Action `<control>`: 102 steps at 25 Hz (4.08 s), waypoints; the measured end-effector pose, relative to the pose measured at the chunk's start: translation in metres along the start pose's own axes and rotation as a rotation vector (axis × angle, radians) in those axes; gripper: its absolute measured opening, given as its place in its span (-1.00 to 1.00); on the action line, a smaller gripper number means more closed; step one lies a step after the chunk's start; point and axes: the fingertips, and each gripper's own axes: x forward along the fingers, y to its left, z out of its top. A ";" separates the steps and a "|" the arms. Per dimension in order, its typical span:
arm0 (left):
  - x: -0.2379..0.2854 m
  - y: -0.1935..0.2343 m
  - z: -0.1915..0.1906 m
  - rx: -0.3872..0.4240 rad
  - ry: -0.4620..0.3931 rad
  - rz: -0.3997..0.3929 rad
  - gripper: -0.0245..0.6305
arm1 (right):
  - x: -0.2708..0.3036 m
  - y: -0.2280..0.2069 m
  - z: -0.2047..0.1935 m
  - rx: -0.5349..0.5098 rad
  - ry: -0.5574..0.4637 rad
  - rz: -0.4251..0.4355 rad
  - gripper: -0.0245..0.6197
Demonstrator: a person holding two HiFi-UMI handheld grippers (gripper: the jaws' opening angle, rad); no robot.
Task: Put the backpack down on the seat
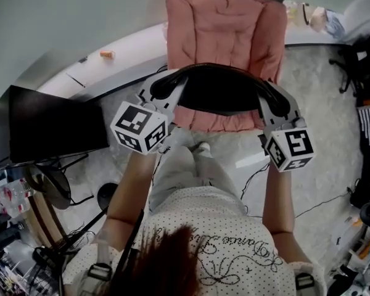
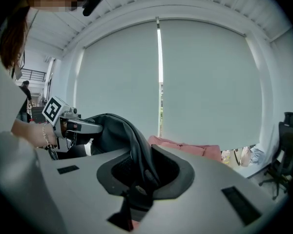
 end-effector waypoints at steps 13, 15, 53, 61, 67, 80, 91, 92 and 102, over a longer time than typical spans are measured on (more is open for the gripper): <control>0.066 0.048 -0.016 -0.040 0.076 -0.093 -0.84 | 0.055 -0.036 -0.016 0.057 0.084 -0.078 -0.70; 0.077 0.057 -0.018 -0.048 0.088 -0.110 -0.84 | 0.066 -0.042 -0.018 0.064 0.099 -0.095 -0.70; 0.235 0.135 -0.281 -0.227 0.491 -0.065 -0.84 | 0.218 -0.136 -0.282 0.240 0.469 0.005 -0.69; 0.259 0.138 -0.375 -0.283 0.594 -0.040 -0.83 | 0.242 -0.149 -0.371 0.254 0.604 0.048 -0.67; 0.275 0.132 -0.406 -0.263 0.632 -0.050 -0.84 | 0.245 -0.160 -0.415 0.301 0.649 0.052 -0.66; 0.288 0.129 -0.423 -0.259 0.663 -0.080 -0.83 | 0.254 -0.174 -0.441 0.298 0.691 0.037 -0.62; 0.290 0.129 -0.431 -0.237 0.710 -0.115 -0.80 | 0.253 -0.173 -0.454 0.363 0.717 0.033 -0.55; 0.288 0.130 -0.431 -0.237 0.715 -0.110 -0.79 | 0.253 -0.172 -0.454 0.378 0.718 0.036 -0.55; 0.275 0.139 -0.411 -0.181 0.725 -0.077 -0.26 | 0.246 -0.171 -0.438 0.481 0.709 0.017 0.16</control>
